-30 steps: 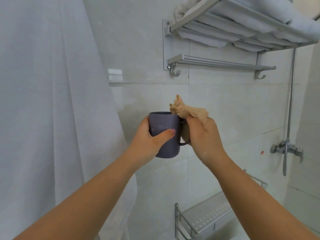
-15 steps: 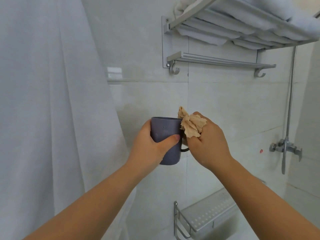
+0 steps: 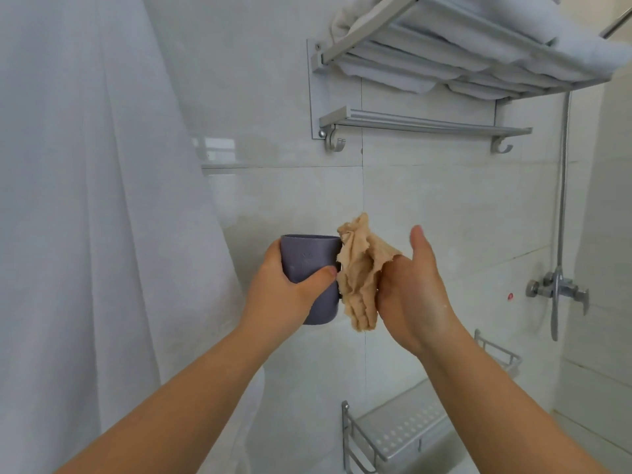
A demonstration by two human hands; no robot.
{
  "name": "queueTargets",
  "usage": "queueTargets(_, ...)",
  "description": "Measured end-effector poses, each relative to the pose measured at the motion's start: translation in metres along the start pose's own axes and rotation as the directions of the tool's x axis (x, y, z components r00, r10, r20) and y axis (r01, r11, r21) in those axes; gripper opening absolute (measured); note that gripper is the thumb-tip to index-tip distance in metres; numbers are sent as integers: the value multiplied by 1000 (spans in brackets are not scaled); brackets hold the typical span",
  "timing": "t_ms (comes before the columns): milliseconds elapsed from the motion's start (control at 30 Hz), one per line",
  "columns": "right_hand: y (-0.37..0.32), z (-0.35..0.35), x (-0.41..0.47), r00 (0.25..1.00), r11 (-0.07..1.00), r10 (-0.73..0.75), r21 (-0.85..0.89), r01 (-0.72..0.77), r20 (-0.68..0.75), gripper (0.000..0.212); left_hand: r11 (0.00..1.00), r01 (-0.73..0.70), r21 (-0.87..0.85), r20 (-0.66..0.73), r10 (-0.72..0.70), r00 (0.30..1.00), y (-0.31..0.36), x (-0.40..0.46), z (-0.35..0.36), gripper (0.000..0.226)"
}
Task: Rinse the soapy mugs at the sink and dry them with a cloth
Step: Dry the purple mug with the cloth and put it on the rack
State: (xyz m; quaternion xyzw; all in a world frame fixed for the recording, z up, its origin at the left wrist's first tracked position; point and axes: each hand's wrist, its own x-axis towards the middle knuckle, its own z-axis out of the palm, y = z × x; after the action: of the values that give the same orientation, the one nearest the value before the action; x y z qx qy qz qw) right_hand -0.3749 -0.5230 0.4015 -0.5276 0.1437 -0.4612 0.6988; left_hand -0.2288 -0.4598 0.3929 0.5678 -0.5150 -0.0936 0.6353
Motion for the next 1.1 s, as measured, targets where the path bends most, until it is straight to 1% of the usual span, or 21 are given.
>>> queueTargets(33,-1,1,-1,1000,1000,-22,4,22,-8,58,999,33,-33,2,-33,999,2,1,0,40)
queueTargets(67,1,1,-1,996,994,-79,-81,76,-35,40,996,60,-66,7,-59,998,4,2,-1,37)
queueTargets(100,1,1,0,986,968,-155,-206,140,-55,26,993,76,-89,9,-76,997,6,4,-1,36)
queueTargets(133,1,1,1,972,923,-227,-332,197,-54,28,991,86,-98,8,-86,996,8,5,-1,37)
queueTargets(167,2,0,2,958,869,-283,-434,240,-38,39,991,96,-96,11,-95,995,11,5,-2,42)
queueTargets(200,0,-2,4,948,820,-318,-508,265,-18,44,989,110,-96,21,-108,994,13,6,-3,47)
queueTargets(233,-3,-3,5,946,787,-325,-553,274,7,40,985,132,-107,37,-129,991,14,6,-4,53)
queueTargets(333,-14,-3,9,955,739,-274,-610,284,112,6,963,189,-193,129,-166,978,19,7,-8,65)
queueTargets(433,-17,7,16,936,650,-332,-690,318,119,29,954,188,-234,281,-118,952,19,9,-4,56)
queueTargets(467,-19,12,17,920,632,-377,-698,338,104,31,953,178,-246,285,-104,953,19,9,-2,55)
queueTargets(500,-19,15,18,904,612,-419,-708,353,88,32,952,165,-259,263,-95,960,19,9,0,58)
queueTargets(567,-15,20,22,873,605,-488,-716,347,10,38,956,123,-266,172,-78,982,20,9,6,72)
queueTargets(600,-10,21,24,861,636,-506,-696,332,-52,40,962,98,-256,111,-72,991,22,8,8,72)
queueTargets(667,0,27,26,855,738,-496,-594,321,-154,40,964,94,-248,4,-96,995,25,7,13,65)
queueTargets(700,4,30,27,865,783,-472,-533,321,-172,39,960,113,-257,-30,-124,992,26,6,14,65)
queueTargets(767,13,33,25,893,827,-423,-469,310,-154,31,938,191,-288,-70,-220,973,27,6,15,65)
queueTargets(800,16,34,23,905,841,-402,-447,305,-138,23,921,235,-311,-76,-271,960,27,7,13,60)
queueTargets(867,18,36,17,922,860,-373,-410,303,-100,9,874,316,-368,-43,-355,934,26,9,8,54)
queueTargets(933,17,34,14,918,839,-393,-431,333,-54,17,844,367,-391,28,-388,921,27,8,4,53)
queueTargets(1033,2,33,15,903,778,-428,-523,347,-39,12,865,340,-369,121,-318,940,28,5,2,34)
queueTargets(1100,-7,31,16,909,775,-415,-542,326,-46,23,875,310,-371,160,-268,950,31,4,1,40)
